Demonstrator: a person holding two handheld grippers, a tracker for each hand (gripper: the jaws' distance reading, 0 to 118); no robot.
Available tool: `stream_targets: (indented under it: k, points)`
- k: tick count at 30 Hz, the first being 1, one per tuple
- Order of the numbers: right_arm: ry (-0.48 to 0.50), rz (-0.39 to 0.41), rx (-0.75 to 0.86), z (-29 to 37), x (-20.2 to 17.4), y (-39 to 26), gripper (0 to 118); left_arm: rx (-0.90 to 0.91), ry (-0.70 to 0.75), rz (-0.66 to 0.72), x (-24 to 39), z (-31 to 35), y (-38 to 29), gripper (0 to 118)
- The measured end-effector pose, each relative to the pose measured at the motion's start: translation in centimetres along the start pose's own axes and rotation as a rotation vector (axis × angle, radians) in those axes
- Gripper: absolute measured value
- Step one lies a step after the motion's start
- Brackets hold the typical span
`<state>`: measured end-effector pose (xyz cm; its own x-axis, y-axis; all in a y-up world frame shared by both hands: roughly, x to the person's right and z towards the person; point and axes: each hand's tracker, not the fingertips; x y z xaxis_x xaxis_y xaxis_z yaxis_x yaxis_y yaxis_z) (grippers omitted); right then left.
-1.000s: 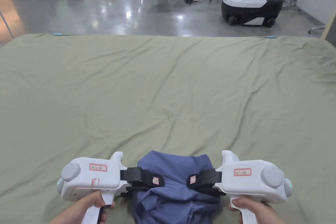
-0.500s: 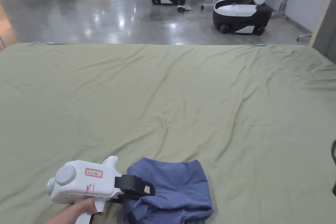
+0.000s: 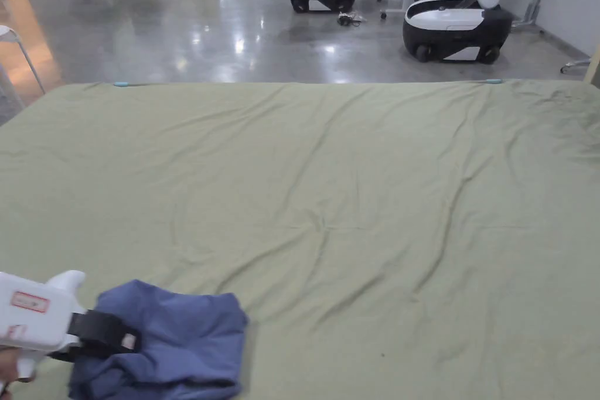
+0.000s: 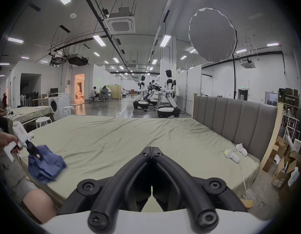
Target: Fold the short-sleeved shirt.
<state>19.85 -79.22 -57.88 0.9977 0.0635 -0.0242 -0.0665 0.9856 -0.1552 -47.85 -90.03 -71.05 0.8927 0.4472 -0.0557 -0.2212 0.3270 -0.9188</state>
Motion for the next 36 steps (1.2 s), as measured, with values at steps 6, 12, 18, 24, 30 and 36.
stream_targets:
  k: [6, 12, 18, 24, 30, 36]
  points:
    - [0.003, -0.016, -0.034, -1.0, -1.9, -0.3, 0, 0.092, 0.365, 0.095, -8.2, 7.6, 2.5, 24]
    - [0.014, 0.026, -0.061, -1.8, -3.4, 0.1, 0, -0.028, 0.466, 0.077, -12.4, 8.7, 4.4, 24]
    - [0.038, -0.004, -0.076, -1.8, -4.0, 0.1, 0, -0.015, 0.505, 0.032, -11.3, 7.2, 3.9, 45]
    - [0.075, -0.014, -0.092, -0.8, -3.1, 0.1, 0, 0.138, 0.577, -0.002, -10.6, 11.7, 1.7, 114]
    - [0.106, -0.037, -0.079, -0.2, -2.3, 0.6, 0, 0.534, 0.48, -0.108, -1.9, 21.5, -2.1, 113]
    - [0.136, -0.052, -0.039, 0.4, -2.2, 1.4, 0, 1.017, 0.325, -0.271, 14.0, 22.2, -10.2, 109]
